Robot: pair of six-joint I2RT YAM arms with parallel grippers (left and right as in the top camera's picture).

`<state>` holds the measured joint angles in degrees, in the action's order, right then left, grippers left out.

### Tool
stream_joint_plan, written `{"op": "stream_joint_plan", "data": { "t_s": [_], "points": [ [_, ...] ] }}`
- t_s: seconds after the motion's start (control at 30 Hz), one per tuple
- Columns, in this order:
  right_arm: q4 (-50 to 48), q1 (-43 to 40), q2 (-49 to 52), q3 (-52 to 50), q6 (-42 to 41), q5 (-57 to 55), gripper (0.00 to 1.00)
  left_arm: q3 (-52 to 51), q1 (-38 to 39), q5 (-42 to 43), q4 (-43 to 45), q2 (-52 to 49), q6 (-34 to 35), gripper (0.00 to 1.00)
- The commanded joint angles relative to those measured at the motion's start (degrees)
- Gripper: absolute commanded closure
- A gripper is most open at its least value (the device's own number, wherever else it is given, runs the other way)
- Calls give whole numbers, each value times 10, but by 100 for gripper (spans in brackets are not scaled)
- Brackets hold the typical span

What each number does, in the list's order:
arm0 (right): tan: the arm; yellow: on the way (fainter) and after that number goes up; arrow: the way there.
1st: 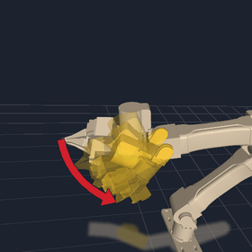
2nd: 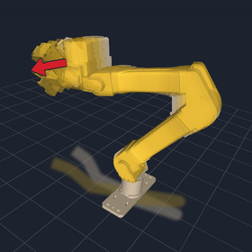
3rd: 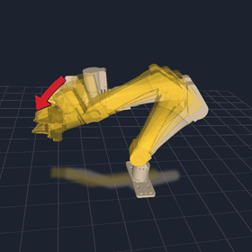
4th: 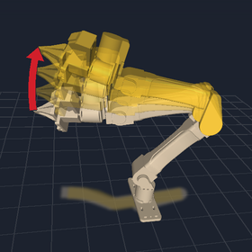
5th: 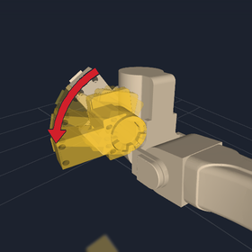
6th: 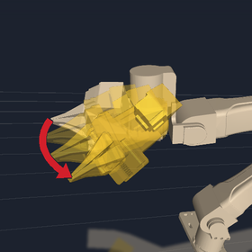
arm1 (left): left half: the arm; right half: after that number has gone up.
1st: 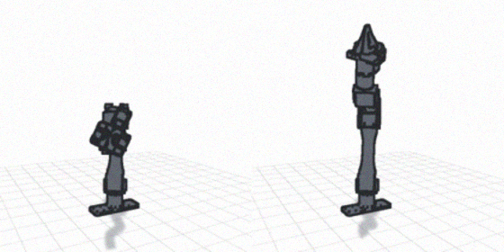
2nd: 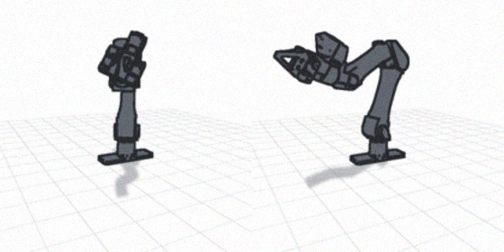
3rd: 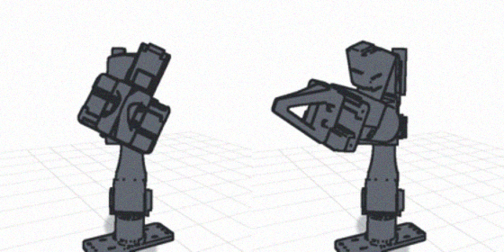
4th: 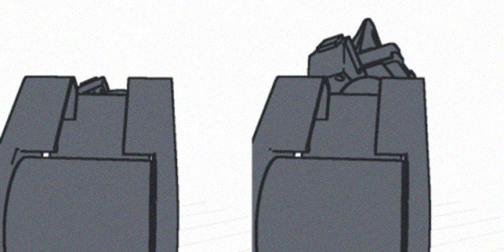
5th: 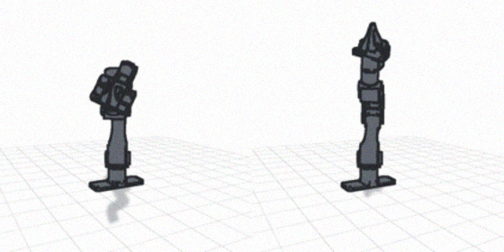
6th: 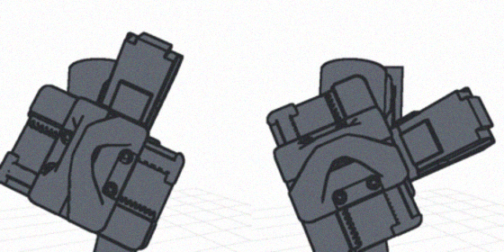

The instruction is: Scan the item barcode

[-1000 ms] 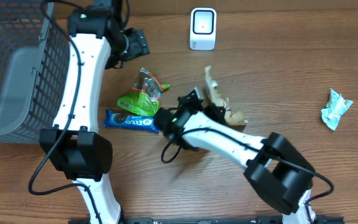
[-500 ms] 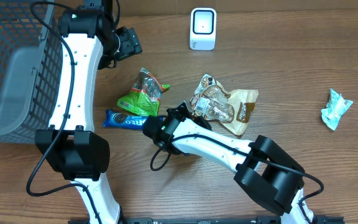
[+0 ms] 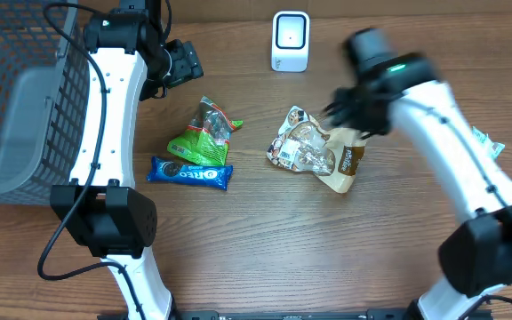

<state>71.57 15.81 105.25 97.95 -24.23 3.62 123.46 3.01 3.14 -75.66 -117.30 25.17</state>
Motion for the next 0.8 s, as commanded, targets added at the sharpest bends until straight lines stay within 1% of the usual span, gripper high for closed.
{"op": "stream_joint_plan", "data": {
  "t_s": [0.0, 0.1, 0.2, 0.3, 0.37, 0.43, 0.57, 0.63, 0.77],
  "points": [
    [-15, -47, 3, -49, 20, 161, 38, 4, 3, -8, -2, 0, -3, 14],
    [-44, -71, 3, -96, 20, 171, 38, 4, 3, -8, -2, 0, -3, 13],
    [-87, -75, 3, -142, 20, 174, 37, 4, 3, -5, -2, 0, -3, 13],
    [-142, -75, 3, -186, 20, 188, 33, 4, 4, 10, -3, 0, -3, 11],
    [-178, -75, 3, -216, 19, 201, 32, 4, 4, 10, -6, 0, -3, 10],
    [-199, -75, 3, -237, 19, 201, 32, 4, 4, 9, -8, 0, -3, 10],
    [-233, -75, 3, -268, 21, 201, 28, 4, 4, 9, -8, 0, -3, 10],
    [-257, -75, 3, -280, 40, 217, 27, 4, 4, 9, -8, 0, -3, 10],
    [-298, -74, 3, -307, 46, 235, 28, 4, 4, 10, -8, 0, -3, 10]
  ]
}}
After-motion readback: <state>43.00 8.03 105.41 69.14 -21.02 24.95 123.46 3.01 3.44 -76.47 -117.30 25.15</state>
